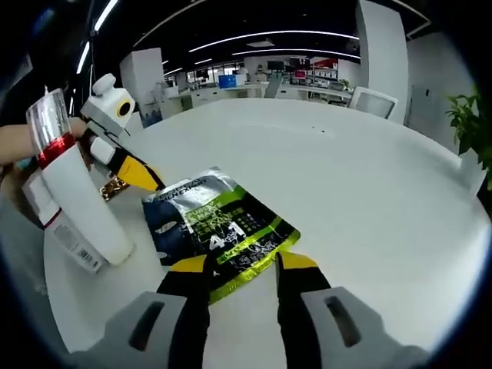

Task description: Arrange the skincare products in the storage area until every visible bottle or jar stands upright without overlapping.

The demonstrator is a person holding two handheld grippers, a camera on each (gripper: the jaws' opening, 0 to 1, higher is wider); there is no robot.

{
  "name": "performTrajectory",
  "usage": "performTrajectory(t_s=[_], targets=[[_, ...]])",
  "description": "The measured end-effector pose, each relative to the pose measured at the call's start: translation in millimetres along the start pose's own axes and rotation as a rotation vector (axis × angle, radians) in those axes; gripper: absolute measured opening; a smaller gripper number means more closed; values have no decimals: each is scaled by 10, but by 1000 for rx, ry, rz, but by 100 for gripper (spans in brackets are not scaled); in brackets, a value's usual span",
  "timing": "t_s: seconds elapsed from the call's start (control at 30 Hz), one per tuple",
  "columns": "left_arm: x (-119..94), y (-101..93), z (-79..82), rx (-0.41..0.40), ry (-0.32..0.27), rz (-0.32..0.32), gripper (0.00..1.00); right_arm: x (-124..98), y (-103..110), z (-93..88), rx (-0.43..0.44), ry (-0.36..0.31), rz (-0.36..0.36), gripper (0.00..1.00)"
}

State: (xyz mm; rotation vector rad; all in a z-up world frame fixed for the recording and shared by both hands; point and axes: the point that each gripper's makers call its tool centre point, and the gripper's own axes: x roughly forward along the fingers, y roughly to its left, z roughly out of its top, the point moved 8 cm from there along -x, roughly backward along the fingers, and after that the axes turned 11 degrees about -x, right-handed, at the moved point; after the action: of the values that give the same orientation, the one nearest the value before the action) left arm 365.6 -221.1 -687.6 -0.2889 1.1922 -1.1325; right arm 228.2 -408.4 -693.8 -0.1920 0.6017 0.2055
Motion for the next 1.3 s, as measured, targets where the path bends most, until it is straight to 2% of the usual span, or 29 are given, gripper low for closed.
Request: performTrajectory(t_s=[0.13,0.17,0.23,0.63,0.8,0.9,1.03,1.2,1.3], targets=[[-18,-38,28,-38,-14,-50,14,-3,3,-3,8,-5,-3,34],[-14,-73,44,-72,-18,-95,10,-2,6,-3,13,-9,-4,34],[0,-72,91,-90,-30,-114,3,-4,7,-7,25,-15,-6,34],[156,-106,168,-82,13,-107,0,-10,17,-17,24,-27,-9,34],[129,-141,236,-50,-3,-103,0,-8,5,5,24,-12,-2,34],[77,-217,274,-40,-34,-125,0,-12,-12,28,52,-1,10,34],[-33,-305,313,-20,-70,-153,0,-47,11,54,42,16,9,35],[-200,-381,339,-11,-99,-169,0,-116,40,115,35,21,13,35],[-313,-404,358,41,-128,-151,0,-151,43,156,33,17,12,35]])
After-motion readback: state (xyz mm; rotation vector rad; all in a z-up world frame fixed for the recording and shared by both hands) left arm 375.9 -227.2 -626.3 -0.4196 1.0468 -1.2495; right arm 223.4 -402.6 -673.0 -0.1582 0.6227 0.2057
